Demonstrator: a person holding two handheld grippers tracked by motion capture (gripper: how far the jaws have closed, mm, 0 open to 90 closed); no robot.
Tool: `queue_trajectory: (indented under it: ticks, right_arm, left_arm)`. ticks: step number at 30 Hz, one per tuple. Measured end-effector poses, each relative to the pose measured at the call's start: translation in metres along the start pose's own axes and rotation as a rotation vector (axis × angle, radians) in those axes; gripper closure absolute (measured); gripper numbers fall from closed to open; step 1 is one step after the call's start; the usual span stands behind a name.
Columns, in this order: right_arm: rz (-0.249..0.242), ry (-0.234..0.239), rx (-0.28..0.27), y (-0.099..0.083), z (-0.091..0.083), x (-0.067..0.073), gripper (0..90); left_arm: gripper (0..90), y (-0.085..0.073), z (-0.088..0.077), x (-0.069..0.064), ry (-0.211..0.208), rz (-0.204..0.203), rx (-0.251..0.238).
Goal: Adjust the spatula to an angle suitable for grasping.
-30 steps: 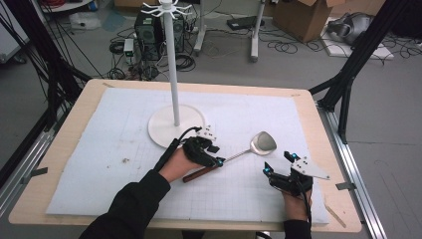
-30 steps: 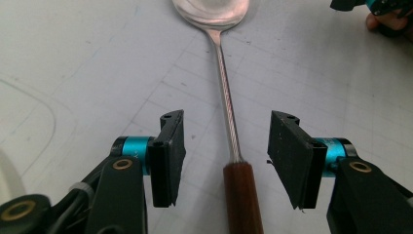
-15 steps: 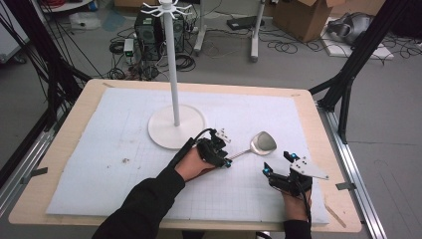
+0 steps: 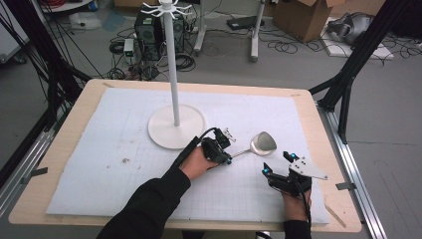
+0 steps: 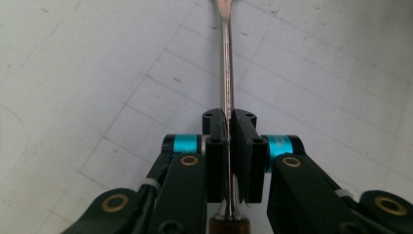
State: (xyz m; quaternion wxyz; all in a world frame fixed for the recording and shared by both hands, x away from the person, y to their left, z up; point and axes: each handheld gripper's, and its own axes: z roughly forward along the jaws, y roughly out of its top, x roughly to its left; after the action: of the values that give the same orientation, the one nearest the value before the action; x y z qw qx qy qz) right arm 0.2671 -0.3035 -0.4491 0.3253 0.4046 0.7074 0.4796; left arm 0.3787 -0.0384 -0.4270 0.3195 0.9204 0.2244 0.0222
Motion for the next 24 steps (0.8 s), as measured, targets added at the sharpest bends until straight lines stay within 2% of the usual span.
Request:
queue_trajectory:
  ticks: [4,8,12,14,17,20,24]
  right_arm:
    - [-0.002,-0.001,-0.002,0.000,0.000,0.000,16.4]
    - [-0.006,-0.004,-0.002,0.000,0.000,-0.001,16.4]
    - [0.002,-0.005,-0.001,0.000,0.000,-0.001,16.4]
    - [0.007,-0.005,-0.003,0.000,0.000,0.000,16.4]
    - [0.007,-0.004,-0.003,0.000,0.000,-0.001,16.4]
    - [0.011,-0.006,-0.003,0.000,0.000,0.000,16.4]
    - [0.009,-0.010,-0.005,0.000,0.000,-0.001,16.4]
  left_arm:
    - [83.6,-0.001,-0.002,0.001,-0.018,-0.014,0.008]
    - [83.6,-0.001,-0.005,0.001,-0.019,0.001,0.016]
    - [83.7,-0.001,-0.010,-0.001,-0.030,0.009,0.003]
    - [83.7,-0.001,-0.014,-0.001,-0.034,0.028,0.002]
    - [83.7,-0.002,-0.016,-0.001,-0.037,0.029,-0.003]
    - [83.7,-0.005,-0.021,-0.002,-0.042,0.052,0.003]
    - [83.6,-0.011,-0.030,0.000,-0.043,0.062,-0.013]
